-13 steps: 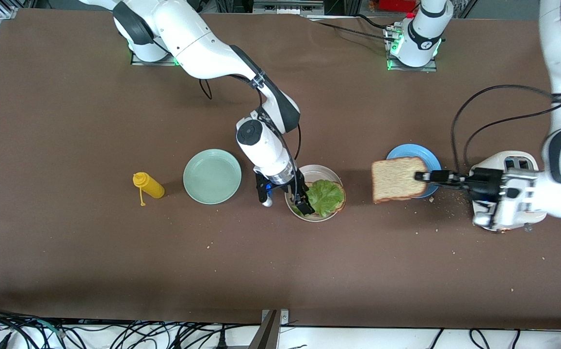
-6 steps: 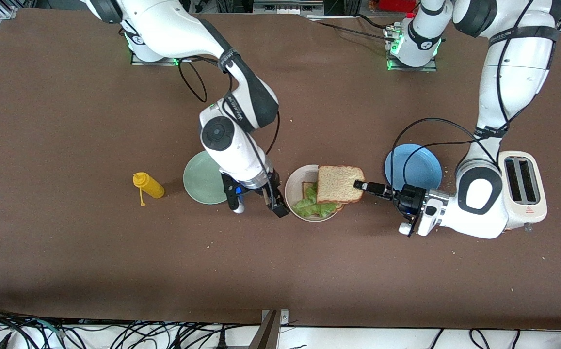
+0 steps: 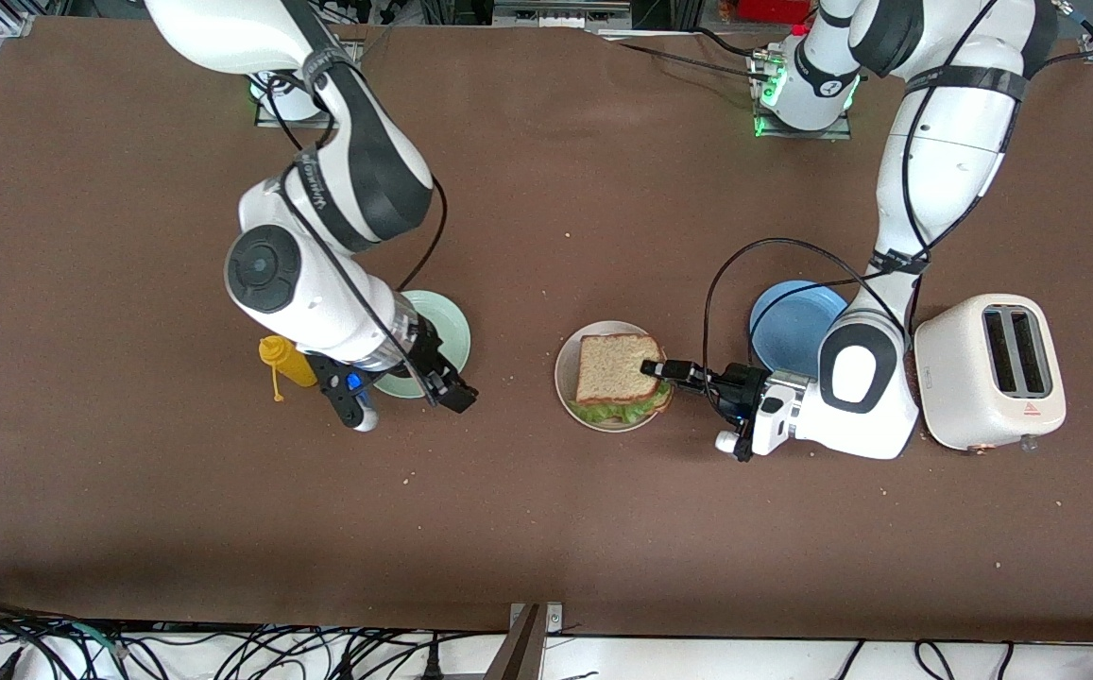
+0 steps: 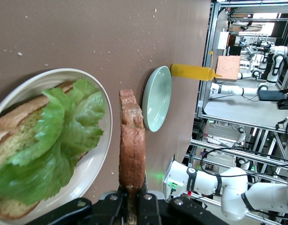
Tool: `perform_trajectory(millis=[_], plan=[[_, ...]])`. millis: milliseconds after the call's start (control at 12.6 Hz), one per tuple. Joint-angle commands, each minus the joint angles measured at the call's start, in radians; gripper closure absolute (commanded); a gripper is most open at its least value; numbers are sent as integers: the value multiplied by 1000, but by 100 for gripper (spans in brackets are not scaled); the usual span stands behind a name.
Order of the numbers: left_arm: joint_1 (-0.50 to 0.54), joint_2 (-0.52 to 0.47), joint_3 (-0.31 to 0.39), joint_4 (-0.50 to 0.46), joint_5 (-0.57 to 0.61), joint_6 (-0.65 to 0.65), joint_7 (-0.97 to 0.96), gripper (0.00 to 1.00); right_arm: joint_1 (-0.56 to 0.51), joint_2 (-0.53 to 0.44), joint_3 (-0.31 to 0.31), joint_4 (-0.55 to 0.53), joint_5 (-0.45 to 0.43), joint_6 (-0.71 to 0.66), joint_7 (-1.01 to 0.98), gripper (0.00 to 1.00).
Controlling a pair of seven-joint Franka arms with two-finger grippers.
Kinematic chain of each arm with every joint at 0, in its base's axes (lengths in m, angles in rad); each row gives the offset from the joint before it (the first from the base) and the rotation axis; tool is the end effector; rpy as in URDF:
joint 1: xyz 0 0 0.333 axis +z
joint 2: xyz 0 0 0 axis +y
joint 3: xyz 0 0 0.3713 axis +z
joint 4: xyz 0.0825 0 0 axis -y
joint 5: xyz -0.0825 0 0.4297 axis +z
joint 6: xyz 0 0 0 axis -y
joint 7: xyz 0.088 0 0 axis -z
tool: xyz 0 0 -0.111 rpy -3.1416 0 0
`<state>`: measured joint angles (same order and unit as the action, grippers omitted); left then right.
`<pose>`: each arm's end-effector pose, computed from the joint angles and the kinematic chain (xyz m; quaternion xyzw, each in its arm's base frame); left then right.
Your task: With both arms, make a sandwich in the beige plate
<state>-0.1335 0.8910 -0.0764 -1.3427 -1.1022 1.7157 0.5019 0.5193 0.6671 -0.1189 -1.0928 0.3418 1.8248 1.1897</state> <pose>0.7547 -0.2342 0.2113 0.8289 -0.0837 -0.1401 0.5351 0.7375 0.3773 0.4741 -0.9056 0.4024 0.0695 0.1149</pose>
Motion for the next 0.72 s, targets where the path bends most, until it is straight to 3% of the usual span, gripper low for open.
perform_trajectory(millis=[0, 80, 159, 239, 398, 637], plan=[[-18, 6, 18, 13, -1, 44, 11, 94, -44, -76, -40, -29, -15, -138, -251, 2], [-21, 3, 18, 13, 27, 57, -6, 81, -44, -90, -92, -30, -23, -174, -363, 2], [-26, 3, 20, 13, 57, 62, -55, 31, -44, -104, -128, -38, -50, -205, -469, 2], [-32, 2, 20, 13, 115, 67, -93, 0, -44, -127, -166, -64, -102, -222, -577, 2], [-29, -7, 21, 20, 239, 68, -153, 0, -44, -179, -195, -126, -202, -217, -770, 2], [-29, -30, 24, 30, 350, 68, -262, 0, -44, -227, -269, -197, -247, -206, -1026, 2]])
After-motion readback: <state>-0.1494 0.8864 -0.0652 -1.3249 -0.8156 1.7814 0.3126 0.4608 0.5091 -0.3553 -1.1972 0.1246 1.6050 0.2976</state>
